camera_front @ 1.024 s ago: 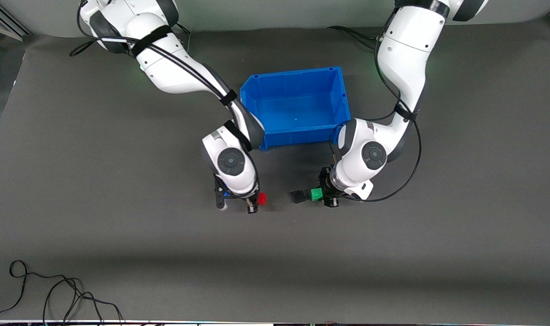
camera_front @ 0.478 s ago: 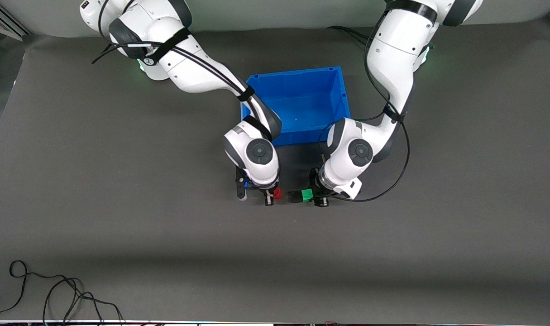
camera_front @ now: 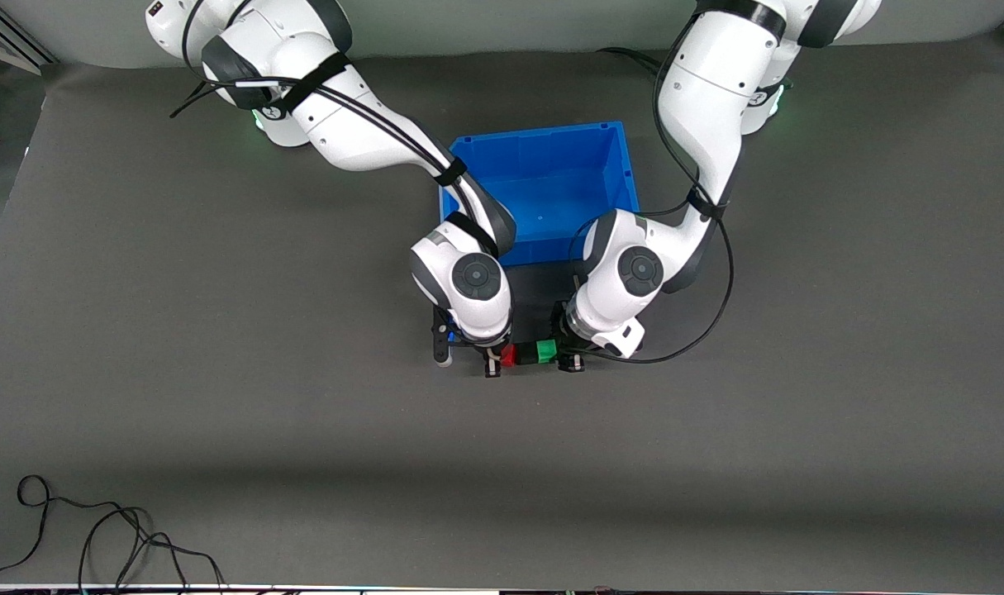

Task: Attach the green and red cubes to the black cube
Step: 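Set the red and green cubes against opposite sides of the black cube, then open both grippers and lift them away from the cubes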

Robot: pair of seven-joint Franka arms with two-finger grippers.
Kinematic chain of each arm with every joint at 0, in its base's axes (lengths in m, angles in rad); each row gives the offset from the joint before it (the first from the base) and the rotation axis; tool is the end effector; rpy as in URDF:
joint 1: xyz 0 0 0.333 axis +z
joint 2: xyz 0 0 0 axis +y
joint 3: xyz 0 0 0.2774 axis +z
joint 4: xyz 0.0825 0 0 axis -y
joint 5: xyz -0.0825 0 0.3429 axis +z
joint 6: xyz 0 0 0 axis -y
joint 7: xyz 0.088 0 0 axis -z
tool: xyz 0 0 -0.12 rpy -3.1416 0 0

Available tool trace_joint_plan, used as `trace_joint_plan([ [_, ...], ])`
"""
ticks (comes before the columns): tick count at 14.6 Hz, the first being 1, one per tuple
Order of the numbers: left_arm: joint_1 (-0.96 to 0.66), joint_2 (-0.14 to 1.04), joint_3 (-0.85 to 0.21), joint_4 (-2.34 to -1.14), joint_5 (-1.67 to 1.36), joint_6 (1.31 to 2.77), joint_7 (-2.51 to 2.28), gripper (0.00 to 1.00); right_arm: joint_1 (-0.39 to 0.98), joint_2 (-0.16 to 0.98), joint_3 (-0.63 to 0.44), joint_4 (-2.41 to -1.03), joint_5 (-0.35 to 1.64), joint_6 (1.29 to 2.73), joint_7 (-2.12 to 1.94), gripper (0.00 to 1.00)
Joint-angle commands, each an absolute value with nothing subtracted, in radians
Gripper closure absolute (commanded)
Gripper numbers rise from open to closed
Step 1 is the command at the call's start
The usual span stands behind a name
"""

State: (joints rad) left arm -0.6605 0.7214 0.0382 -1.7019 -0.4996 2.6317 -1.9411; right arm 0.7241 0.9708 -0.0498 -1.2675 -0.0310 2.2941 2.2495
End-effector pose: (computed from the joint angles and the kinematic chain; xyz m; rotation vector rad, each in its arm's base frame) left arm 0.5257 -0.3692 0.1828 1.8638 2.1633 -0.2781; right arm 0.5352 0.4365 0.1598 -2.2267 2.1430 -0.1083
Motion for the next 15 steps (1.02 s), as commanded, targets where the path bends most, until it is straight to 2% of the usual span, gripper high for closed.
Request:
trace_joint_plan([
  [1,-0.683,0.752,0.052,-1.663,-0.508,2.638,-1.959,0.96,0.733,1.003,-0.057,-1.224,-0.06,2.272,2.296,1.0],
  [4,-0.693,0.759,0.052,-1.66,-0.508,2.64,-1.957,0.71,0.733,1.005,-0.057,-1.224,-0.061,2.272,2.295,1.0],
  [5,-0.695,0.761,0.052,-1.66,-0.503,2.643,-1.956,0.52,0.733,1.006,-0.057,-1.224,-0.061,2.272,2.295,1.0],
  [7,-0.693,0.759,0.052,-1.66,-0.499,2.642,-1.947,0.0,0.733,1.009,-0.057,-1.224,-0.061,2.272,2.295,1.0],
  [10,-0.678,0.749,0.067,-1.661,-0.495,2.625,-1.939,0.0,0.732,1.009,-0.057,-1.221,-0.06,2.272,2.293,1.0],
  [11,-0.669,0.741,0.075,-1.669,-0.482,2.619,-1.921,0.0,0.73,1.008,-0.057,-1.221,-0.06,2.272,2.293,0.66],
  [12,-0.655,0.726,0.089,-1.674,-0.462,2.597,-1.886,0.0,0.732,1.009,-0.057,-1.218,-0.061,2.273,2.286,0.37],
  [13,-0.635,0.716,0.103,-1.675,-0.453,2.556,-1.847,0.0,0.732,1.008,-0.057,-1.216,-0.061,2.273,2.284,0.01],
  [15,-0.576,0.689,0.11,-1.678,-0.451,2.487,-1.749,0.0,0.726,1.0,-0.057,-1.201,-0.064,2.273,2.273,0.0],
])
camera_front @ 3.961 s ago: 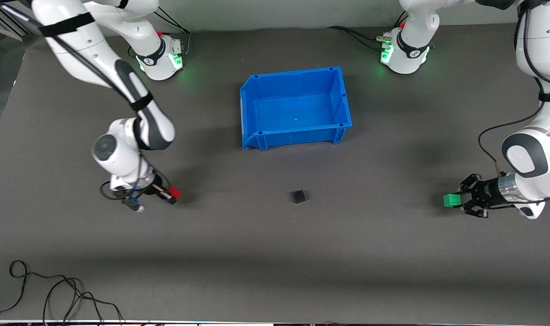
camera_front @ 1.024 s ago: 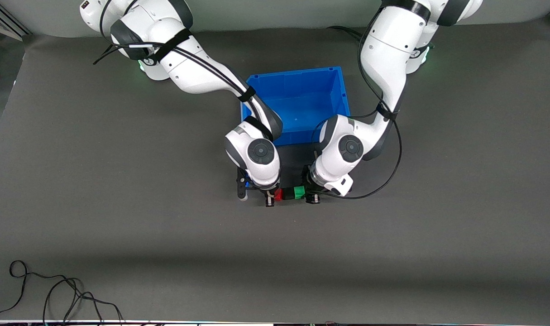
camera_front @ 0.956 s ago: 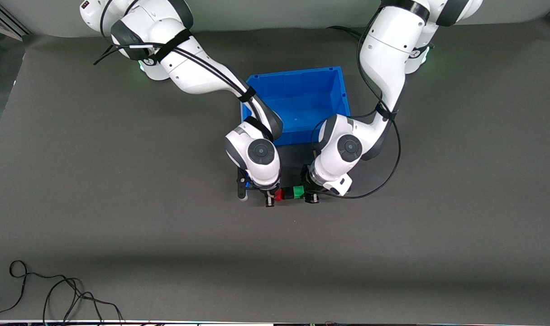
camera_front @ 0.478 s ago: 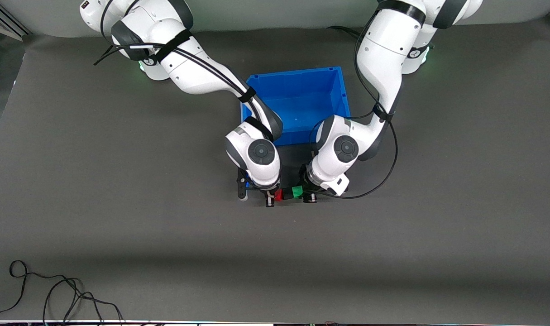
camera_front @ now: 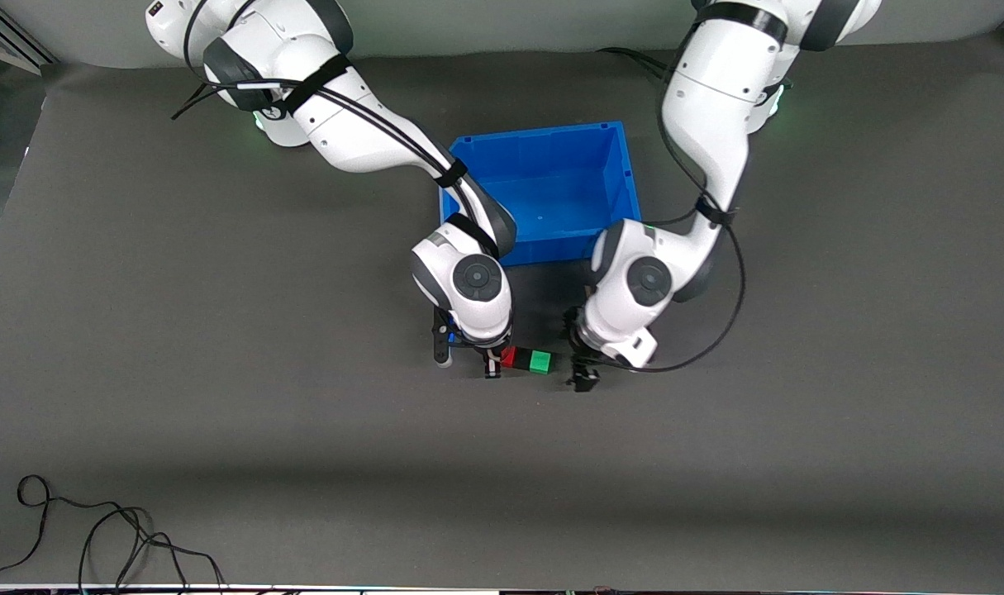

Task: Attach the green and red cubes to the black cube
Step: 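Open both grippers and lift them away from the cubes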

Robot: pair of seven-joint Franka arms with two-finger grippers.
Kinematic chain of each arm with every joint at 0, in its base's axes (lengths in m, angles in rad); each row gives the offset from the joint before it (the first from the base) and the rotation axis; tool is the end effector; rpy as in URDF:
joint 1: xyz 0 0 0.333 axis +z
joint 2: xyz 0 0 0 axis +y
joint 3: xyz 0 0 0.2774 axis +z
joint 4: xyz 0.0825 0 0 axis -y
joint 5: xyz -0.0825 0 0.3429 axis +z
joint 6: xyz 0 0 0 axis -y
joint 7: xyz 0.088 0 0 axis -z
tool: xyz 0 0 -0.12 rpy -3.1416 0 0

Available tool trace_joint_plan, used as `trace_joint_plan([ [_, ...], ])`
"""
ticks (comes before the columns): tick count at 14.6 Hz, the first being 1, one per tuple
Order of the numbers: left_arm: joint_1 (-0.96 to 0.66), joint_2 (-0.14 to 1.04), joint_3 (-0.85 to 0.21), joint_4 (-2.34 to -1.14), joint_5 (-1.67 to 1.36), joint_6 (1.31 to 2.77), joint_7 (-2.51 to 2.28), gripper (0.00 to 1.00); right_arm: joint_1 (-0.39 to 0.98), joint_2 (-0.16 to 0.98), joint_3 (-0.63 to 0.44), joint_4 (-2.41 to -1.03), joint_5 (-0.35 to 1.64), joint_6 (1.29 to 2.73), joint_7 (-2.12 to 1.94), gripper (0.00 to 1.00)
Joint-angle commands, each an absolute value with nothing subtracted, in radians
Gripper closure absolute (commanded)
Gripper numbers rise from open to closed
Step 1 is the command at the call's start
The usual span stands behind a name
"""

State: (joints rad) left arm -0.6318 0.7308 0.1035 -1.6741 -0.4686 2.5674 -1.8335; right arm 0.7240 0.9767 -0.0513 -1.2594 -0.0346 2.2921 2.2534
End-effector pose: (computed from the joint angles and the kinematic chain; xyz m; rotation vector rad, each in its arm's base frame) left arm 0.5550 -0.3270 0.1835 1.9671 2.1219 -0.2010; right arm 0.5364 0.4364 0.1589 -2.2241 2.1455 -0.1147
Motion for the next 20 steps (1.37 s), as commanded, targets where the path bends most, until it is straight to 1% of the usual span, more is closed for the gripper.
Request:
trace_joint_plan([
  [1,-0.545,0.672,0.11,-1.678,-0.451,2.447,-1.708,0.0,0.721,0.993,-0.057,-1.19,-0.064,2.27,2.263,0.0],
  [3,-0.477,0.631,0.113,-1.678,-0.451,2.351,-1.593,0.0,0.713,0.973,-0.057,-1.157,-0.061,2.235,2.252,0.0],
  [5,-0.392,0.574,0.115,-1.684,-0.434,2.245,-1.437,0.0,0.701,0.944,-0.055,-1.099,-0.054,2.143,2.206,0.0],
  [6,-0.35,0.543,0.117,-1.686,-0.402,2.191,-1.364,0.0,0.683,0.912,-0.051,-1.085,-0.049,2.082,2.183,0.0],
  [9,-0.241,0.442,0.117,-1.686,-0.263,1.995,-1.128,0.0,0.634,0.763,-0.046,-1.078,0.018,1.88,2.007,0.0],
  [13,-0.103,0.284,0.117,-1.671,-0.23,1.749,-0.716,0.0,0.546,0.573,-0.051,-1.095,0.051,1.628,1.707,0.0],
  [16,-0.078,0.206,0.117,-1.609,-0.151,1.613,-0.461,0.0,0.476,0.48,-0.06,-1.106,0.051,1.462,1.441,0.01],
  [18,-0.08,0.193,0.115,-1.53,-0.1,1.548,-0.283,0.0,0.414,0.422,-0.06,-1.127,0.049,1.386,1.282,0.01],
  [20,-0.083,0.183,0.115,-1.485,-0.097,1.519,-0.108,0.0,0.362,0.361,-0.063,-1.164,0.048,1.335,1.081,0.02],
])
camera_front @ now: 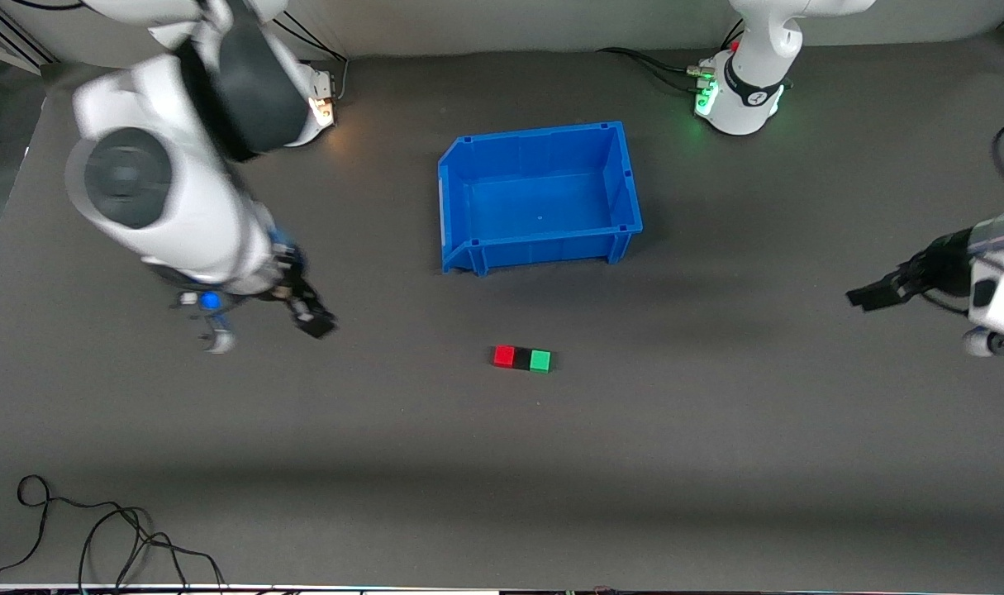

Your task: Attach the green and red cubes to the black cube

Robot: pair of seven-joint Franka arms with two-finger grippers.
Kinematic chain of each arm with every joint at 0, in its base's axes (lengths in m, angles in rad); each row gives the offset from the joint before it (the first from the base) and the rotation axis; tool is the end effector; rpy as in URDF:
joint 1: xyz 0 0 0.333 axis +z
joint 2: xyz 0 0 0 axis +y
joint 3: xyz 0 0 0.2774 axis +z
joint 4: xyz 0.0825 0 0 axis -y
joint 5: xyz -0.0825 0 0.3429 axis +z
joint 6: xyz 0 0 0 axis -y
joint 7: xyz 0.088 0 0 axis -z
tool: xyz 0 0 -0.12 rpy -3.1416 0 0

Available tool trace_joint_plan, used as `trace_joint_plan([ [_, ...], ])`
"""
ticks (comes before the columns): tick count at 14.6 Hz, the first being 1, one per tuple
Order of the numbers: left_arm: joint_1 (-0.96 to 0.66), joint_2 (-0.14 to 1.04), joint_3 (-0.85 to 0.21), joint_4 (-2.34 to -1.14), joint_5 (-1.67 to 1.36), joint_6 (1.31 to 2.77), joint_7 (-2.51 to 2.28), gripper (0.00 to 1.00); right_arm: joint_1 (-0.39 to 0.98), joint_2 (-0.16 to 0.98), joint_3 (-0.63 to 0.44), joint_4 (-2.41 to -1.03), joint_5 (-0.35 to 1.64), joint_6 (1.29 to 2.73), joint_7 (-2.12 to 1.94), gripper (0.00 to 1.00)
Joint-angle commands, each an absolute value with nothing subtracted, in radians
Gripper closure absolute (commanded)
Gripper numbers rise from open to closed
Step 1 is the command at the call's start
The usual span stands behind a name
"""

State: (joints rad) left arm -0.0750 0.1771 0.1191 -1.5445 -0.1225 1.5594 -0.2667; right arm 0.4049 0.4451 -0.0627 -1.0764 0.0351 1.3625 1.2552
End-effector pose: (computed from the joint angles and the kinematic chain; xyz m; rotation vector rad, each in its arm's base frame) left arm 0.5492 0.0051 0.4902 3.0090 0.4842 -0.2613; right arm 0.5607 0.2139 0.5151 2.7239 -1.3234 -0.1756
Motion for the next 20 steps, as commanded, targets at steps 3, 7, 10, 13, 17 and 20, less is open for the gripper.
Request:
trace_joint_plan([
  [3,-0.097,0.134,0.109,-1.491,-0.077,1.526,-0.014,0.0,0.328,0.263,-0.107,-1.276,0.037,1.319,0.733,0.05],
  [7,-0.135,0.104,0.095,-1.502,-0.014,1.563,0.011,0.0,0.33,0.2,-0.236,-1.356,0.038,1.322,0.367,0.05],
  [10,-0.138,0.089,0.091,-1.523,-0.008,1.589,0.046,0.0,0.331,0.19,-0.273,-1.368,0.041,1.356,0.166,0.05],
  [13,-0.138,0.075,0.09,-1.529,-0.005,1.594,0.046,0.0,0.337,0.172,-0.275,-1.405,0.041,1.455,0.161,0.05],
  [17,-0.129,0.061,0.092,-1.56,-0.005,1.621,0.046,0.0,0.337,0.069,-0.275,-1.577,0.034,1.603,0.16,0.05],
  [20,-0.103,0.034,0.087,-1.6,-0.006,1.658,0.046,0.0,0.339,0.045,-0.275,-1.617,0.032,1.632,0.158,0.04],
])
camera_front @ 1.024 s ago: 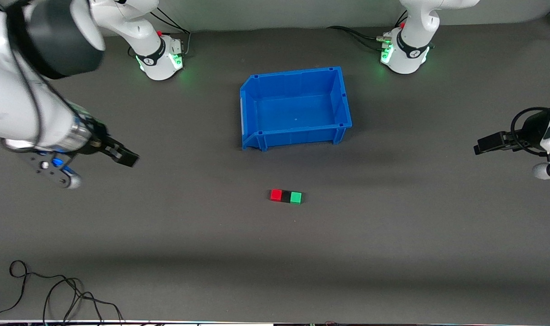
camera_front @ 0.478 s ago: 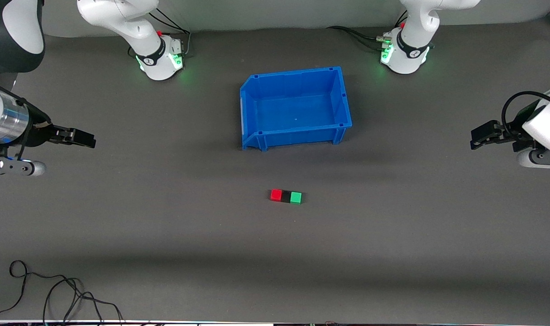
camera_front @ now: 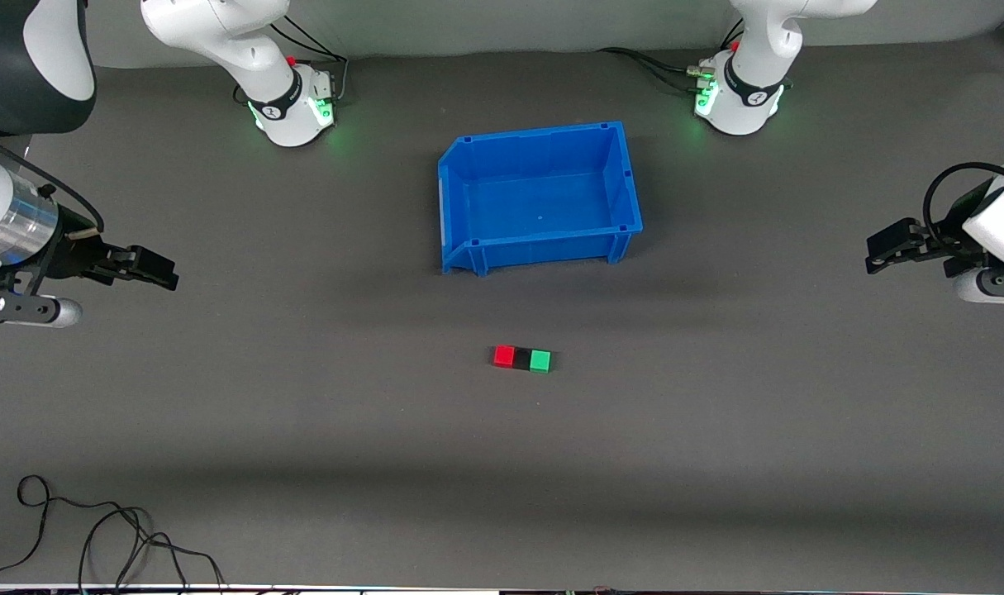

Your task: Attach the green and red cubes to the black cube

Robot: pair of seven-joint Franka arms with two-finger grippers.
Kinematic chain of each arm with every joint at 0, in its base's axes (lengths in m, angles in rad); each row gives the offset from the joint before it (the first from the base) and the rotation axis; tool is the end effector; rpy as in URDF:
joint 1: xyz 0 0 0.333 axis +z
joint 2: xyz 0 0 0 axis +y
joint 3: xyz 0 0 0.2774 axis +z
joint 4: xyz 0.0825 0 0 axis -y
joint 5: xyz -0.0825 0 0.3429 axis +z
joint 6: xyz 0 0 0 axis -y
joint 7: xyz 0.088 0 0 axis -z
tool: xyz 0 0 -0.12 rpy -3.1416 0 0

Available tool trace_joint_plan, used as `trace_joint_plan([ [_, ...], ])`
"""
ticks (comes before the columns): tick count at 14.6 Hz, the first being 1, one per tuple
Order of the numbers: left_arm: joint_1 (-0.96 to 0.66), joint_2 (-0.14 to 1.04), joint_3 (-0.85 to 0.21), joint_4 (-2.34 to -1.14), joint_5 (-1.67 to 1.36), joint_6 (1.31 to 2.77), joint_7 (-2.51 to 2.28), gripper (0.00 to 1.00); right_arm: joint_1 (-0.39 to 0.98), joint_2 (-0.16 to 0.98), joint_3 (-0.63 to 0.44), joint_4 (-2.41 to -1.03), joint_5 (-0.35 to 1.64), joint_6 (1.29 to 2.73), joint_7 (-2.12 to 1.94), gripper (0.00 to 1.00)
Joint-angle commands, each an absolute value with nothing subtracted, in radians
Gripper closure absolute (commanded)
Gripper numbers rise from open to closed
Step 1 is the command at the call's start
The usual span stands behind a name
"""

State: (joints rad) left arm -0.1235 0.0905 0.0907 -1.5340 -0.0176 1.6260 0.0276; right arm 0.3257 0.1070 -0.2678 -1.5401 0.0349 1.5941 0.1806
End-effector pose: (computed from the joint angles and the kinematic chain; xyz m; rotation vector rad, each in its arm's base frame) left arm 0.5417 -0.0217 0.5461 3.1308 -0.0937 0.0029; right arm 0.5391 0.0418 0.5336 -3.1340 0.1939 0.0779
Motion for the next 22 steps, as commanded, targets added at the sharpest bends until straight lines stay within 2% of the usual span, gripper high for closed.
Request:
trace_joint_plan([
  [1,-0.062,0.032,0.046,-1.6,-0.006,1.655,0.048,0.0,0.339,0.044,-0.273,-1.617,0.032,1.634,0.16,0.02],
  [2,-0.022,0.029,-0.004,-1.6,-0.008,1.654,0.048,0.0,0.337,0.046,-0.273,-1.618,0.032,1.638,0.16,0.01],
  [4,-0.02,0.029,-0.017,-1.598,-0.008,1.648,0.041,0.0,0.289,0.045,-0.24,-1.618,0.031,1.638,0.158,0.01],
  [9,-0.018,0.018,-0.017,-1.592,-0.008,1.605,0.043,0.0,0.068,0.026,-0.006,-1.621,0.031,1.635,0.16,0.01],
  [15,-0.02,0.018,-0.018,-1.582,0.003,1.545,0.043,0.0,0.041,-0.014,0.035,-1.675,0.003,1.641,0.164,0.01],
  [22,-0.02,0.026,-0.018,-1.578,0.002,1.543,0.038,0.0,0.057,-0.003,0.028,-1.672,-0.006,1.644,0.161,0.01],
])
